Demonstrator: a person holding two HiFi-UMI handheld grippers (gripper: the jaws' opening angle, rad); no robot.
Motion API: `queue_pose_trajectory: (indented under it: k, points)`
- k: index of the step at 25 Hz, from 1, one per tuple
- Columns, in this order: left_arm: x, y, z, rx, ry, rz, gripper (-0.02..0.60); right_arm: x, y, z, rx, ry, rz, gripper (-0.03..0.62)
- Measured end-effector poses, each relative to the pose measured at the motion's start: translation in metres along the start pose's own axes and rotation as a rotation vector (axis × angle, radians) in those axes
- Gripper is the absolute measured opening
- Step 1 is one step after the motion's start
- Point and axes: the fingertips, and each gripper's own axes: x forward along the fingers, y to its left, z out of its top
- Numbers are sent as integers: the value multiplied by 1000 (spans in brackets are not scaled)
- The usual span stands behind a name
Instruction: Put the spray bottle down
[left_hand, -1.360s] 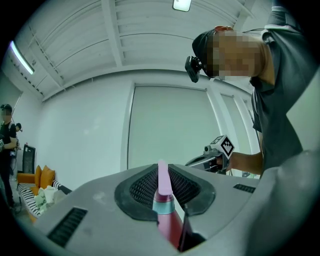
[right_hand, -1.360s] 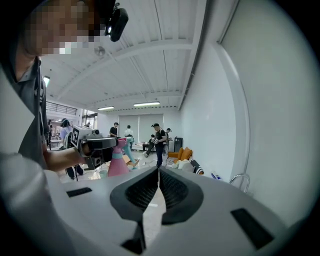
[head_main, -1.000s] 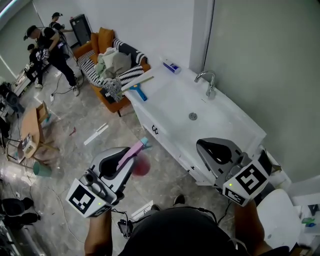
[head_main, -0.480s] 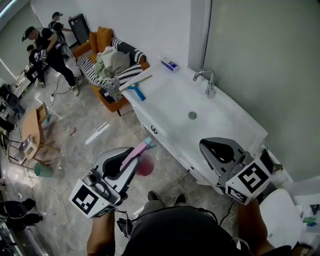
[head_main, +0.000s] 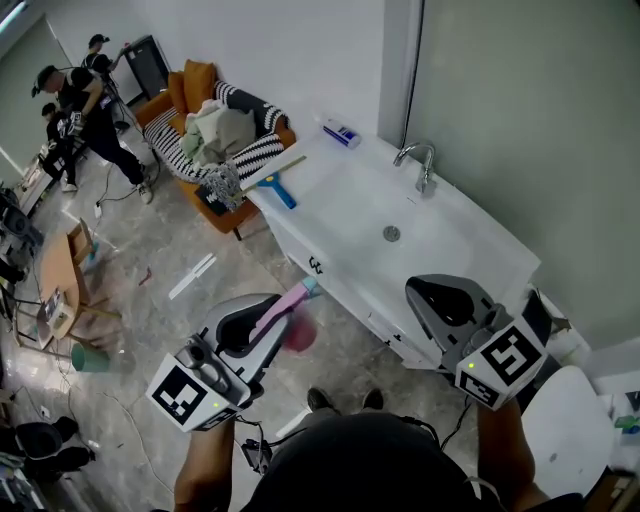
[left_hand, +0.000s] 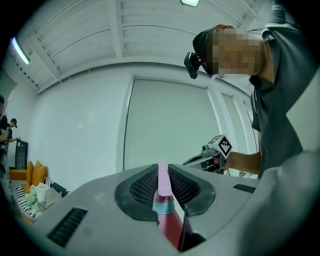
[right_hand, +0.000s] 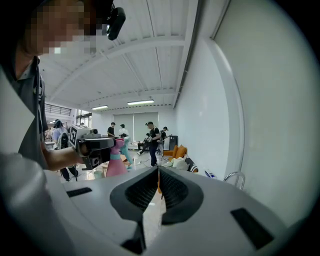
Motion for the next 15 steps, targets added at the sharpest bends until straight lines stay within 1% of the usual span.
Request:
queue_pose_trajectory:
  k: [3,15]
  points:
    - [-7,16,2,12,-17,-16,63,14,6,5,3,2,-14,11]
    - [-34,70,-4,3,-25,-76,63,73,25,18,2,5,-66,11]
